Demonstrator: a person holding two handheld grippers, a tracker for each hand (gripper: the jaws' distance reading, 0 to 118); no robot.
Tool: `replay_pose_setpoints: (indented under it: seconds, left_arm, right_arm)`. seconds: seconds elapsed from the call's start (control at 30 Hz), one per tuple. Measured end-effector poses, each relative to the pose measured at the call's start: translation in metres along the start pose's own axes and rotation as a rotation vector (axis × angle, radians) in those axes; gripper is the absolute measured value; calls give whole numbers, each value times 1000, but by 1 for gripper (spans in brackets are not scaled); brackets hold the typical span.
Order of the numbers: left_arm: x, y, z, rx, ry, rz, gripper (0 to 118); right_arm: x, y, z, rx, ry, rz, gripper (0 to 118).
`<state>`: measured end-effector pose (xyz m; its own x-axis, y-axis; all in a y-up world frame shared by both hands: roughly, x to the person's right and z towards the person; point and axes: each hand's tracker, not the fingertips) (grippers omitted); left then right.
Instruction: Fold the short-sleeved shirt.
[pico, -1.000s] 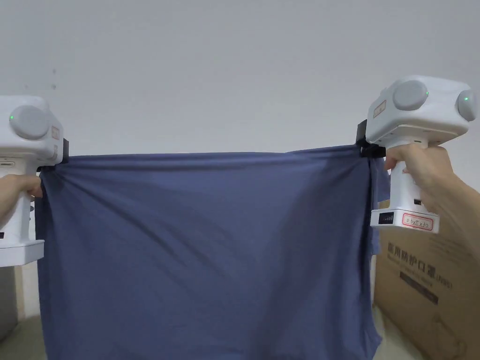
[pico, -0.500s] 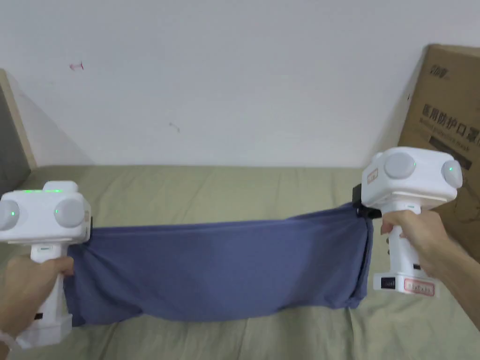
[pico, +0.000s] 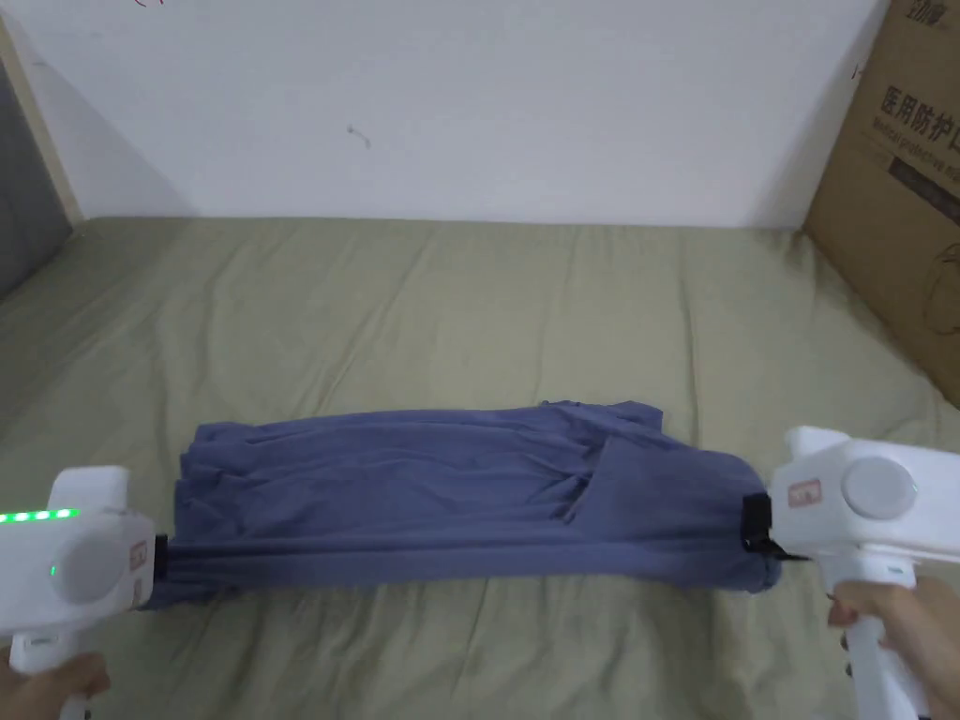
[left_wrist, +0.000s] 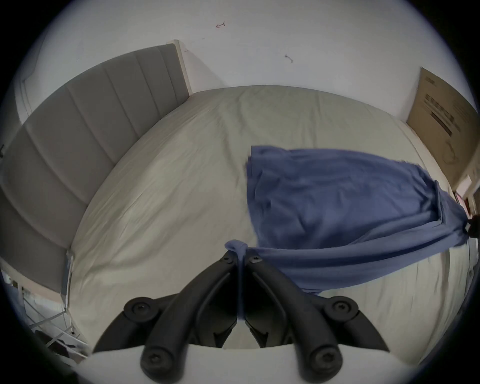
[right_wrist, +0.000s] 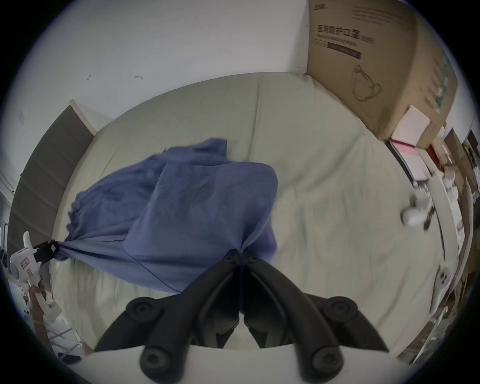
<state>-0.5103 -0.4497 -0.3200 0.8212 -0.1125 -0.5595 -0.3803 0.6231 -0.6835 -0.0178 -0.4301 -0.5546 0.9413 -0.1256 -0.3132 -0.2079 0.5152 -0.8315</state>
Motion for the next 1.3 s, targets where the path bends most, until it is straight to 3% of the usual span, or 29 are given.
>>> replay_pose_setpoints:
  seconds: [0.13,0.33,0.5,0.57,0.6,0.63,0.67,0.7,0.73,0.77,0.93,0.97,1.0,1.03,1.07,1.13,1.23,1.27,1.3]
  left_arm:
    - [-19,-59,51,6,-40,10,2]
    - [-38,-138,107,-5,6,-107,2]
    - [-57,-181,118,-24,27,-140,2]
    - [-62,-187,116,-38,11,-120,15]
    - [-62,-189,117,-46,2,-106,32]
    - [-61,-191,120,-42,24,-97,61]
    - [-60,-192,122,-41,30,-97,79]
    - [-61,-194,125,-36,30,-92,90]
    - [-64,-194,128,-31,27,-81,93]
    - [-66,-194,132,-30,17,-69,92]
    - [-67,-207,163,-7,-121,20,84]
    - [-68,-210,166,2,-144,32,68]
    - [-68,-214,167,2,-149,38,41]
    - [-68,-218,166,-7,-143,38,3]
    - [-65,-223,166,-10,-136,40,2]
    - [-66,-228,162,-26,-140,55,1]
    - [-69,-229,158,-24,-121,63,3]
    - [-71,-226,157,-14,-99,66,15]
    - [-75,-220,154,-19,-84,64,40]
  right_arm:
    - [9,-74,48,-26,29,-8,0]
    - [19,-174,99,-56,47,-45,0]
    - [19,-238,114,-98,44,-40,0]
    - [20,-248,111,-107,47,-49,0]
    - [20,-250,111,-98,43,-55,0]
    - [20,-251,111,-71,38,-59,10]
    - [20,-249,112,-63,38,-64,28]
    - [19,-247,112,-64,28,-70,51]
    - [20,-243,114,-63,10,-74,73]
    - [20,-242,116,-50,3,-72,75]
    - [16,-236,147,51,30,-39,74]
    - [14,-237,153,67,36,-37,68]
    - [13,-241,157,79,31,-35,50]
    - [11,-245,158,95,25,-38,6]
    - [11,-250,157,97,15,-47,0]
    - [14,-258,150,60,50,-64,0]
    - [17,-268,137,8,17,-87,0]
    - [19,-270,135,7,24,-92,0]
    - [21,-273,134,2,32,-100,0]
